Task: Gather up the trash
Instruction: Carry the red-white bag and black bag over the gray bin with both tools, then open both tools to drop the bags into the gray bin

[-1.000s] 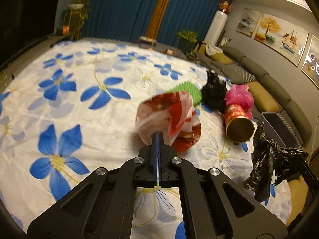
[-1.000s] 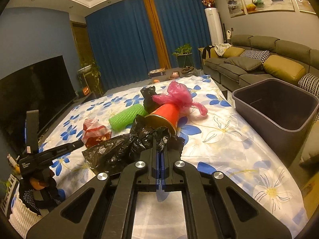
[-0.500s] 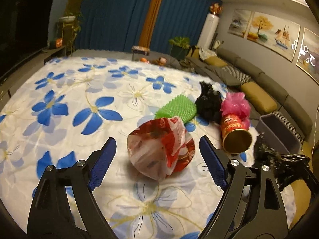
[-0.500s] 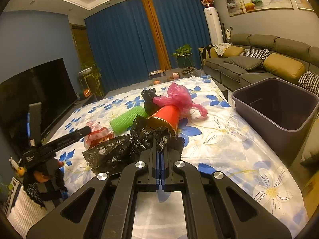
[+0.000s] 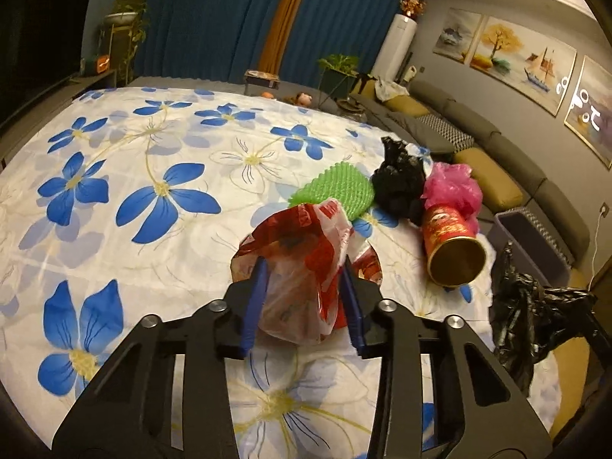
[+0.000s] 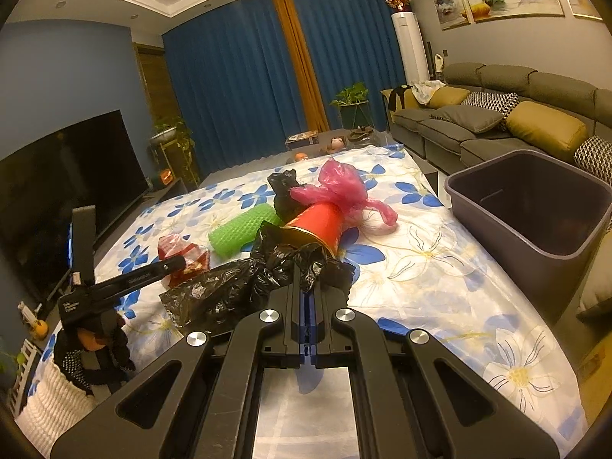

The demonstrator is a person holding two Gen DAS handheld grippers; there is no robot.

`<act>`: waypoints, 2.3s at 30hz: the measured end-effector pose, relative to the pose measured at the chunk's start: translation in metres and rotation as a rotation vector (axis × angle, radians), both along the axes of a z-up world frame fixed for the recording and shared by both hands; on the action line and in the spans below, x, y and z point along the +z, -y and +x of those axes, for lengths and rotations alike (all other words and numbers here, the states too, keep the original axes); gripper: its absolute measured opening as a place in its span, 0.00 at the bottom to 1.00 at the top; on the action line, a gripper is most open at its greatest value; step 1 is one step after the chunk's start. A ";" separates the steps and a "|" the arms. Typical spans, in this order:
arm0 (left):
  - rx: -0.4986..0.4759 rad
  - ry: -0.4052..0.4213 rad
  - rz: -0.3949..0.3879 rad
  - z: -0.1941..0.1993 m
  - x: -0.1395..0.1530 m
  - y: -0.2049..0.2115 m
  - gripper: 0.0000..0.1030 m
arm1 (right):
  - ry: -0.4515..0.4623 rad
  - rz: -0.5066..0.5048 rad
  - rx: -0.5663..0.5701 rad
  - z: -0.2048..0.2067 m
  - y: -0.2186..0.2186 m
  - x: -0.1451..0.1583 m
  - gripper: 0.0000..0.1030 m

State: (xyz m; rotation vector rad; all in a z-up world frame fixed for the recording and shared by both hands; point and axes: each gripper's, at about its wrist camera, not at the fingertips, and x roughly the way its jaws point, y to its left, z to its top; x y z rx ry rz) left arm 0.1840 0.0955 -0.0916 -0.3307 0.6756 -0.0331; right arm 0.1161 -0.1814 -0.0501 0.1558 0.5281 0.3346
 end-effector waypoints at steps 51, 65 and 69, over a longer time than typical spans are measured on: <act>-0.536 0.179 0.015 0.084 0.078 0.327 0.16 | 0.155 -0.119 -0.567 0.041 0.198 0.018 0.02; -0.603 0.075 -0.014 0.108 0.046 0.360 0.23 | 0.058 -0.094 -0.527 0.063 0.208 -0.007 0.03; -0.611 0.060 -0.042 0.108 0.043 0.358 0.41 | 0.048 -0.085 -0.521 0.062 0.204 -0.008 0.03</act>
